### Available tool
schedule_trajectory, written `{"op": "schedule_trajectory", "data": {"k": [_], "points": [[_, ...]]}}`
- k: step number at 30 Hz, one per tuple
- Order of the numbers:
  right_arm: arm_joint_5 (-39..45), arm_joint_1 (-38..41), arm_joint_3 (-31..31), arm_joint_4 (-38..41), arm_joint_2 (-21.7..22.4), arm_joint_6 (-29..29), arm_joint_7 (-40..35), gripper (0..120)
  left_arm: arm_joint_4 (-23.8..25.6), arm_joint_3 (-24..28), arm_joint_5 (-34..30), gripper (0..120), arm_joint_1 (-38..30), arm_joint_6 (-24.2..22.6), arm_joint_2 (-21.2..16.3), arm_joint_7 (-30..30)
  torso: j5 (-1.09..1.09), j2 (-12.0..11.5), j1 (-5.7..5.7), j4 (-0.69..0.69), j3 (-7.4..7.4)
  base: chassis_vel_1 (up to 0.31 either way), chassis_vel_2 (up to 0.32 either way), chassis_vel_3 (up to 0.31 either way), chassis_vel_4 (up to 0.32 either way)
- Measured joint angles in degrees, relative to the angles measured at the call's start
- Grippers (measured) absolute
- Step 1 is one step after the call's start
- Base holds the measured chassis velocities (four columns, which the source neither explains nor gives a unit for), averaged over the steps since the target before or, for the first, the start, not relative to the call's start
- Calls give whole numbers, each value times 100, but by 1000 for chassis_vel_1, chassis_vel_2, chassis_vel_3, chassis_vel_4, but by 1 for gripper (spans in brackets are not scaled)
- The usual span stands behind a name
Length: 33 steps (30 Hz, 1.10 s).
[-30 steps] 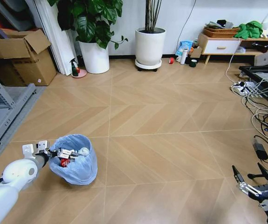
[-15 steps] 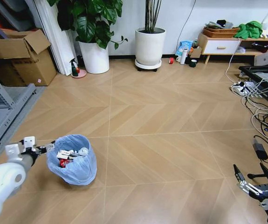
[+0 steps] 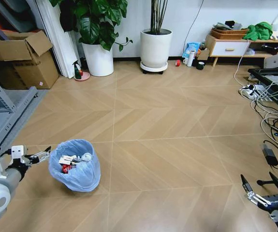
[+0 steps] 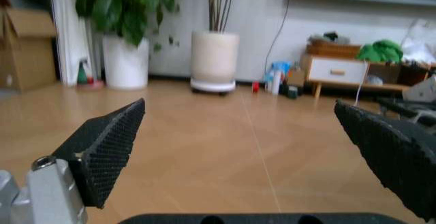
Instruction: Pick up the trash bin and place the garbage on the floor into it.
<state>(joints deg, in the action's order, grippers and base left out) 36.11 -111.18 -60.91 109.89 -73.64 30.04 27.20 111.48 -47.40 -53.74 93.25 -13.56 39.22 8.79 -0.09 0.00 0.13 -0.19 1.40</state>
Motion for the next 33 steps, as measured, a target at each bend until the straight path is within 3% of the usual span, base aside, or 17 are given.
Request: {"op": "schedule_trajectory", "data": {"k": [4, 9, 12, 14, 22, 24, 33], "points": [[165, 217, 194, 199, 175, -195, -399, 100, 58, -46, 256, 100, 117, 146, 127, -222, -5, 0, 0, 3, 0, 0, 0, 0, 0], [538, 933, 785, -187, 417, -222, -927, 100, 159, 84, 640, 100, 128, 208, 602, -312, -2, 0, 0, 4, 1, 0, 0, 0, 0], [557, 1250, 950, -386, 451, -127, -934, 100, 162, 171, 780, 100, 111, 215, 757, -324, 6, 0, 0, 4, 1, 0, 0, 0, 0], [592, 1841, 1230, -576, 477, -58, -846, 100, 185, 357, 964, 100, 55, 214, 1044, -316, -5, -1, 0, 5, 1, 0, 0, 0, 0], [484, 2655, 1860, -877, 409, 72, -377, 100, 184, 525, 1287, 100, 13, 244, 1585, -377, -2, 0, 0, 3, 1, 0, 0, 0, 0], [471, 2968, 2259, -1038, 380, 94, -349, 100, 115, 534, 1416, 100, -2, 274, 1758, -405, -3, 0, 0, 4, 1, 0, 0, 0, 0], [546, 3481, 2776, -1639, 433, 238, -265, 100, 21, 293, 1451, 100, -104, 396, 1859, -436, -1, -1, 1, 4, 1, 0, 0, 0, 0]]}}
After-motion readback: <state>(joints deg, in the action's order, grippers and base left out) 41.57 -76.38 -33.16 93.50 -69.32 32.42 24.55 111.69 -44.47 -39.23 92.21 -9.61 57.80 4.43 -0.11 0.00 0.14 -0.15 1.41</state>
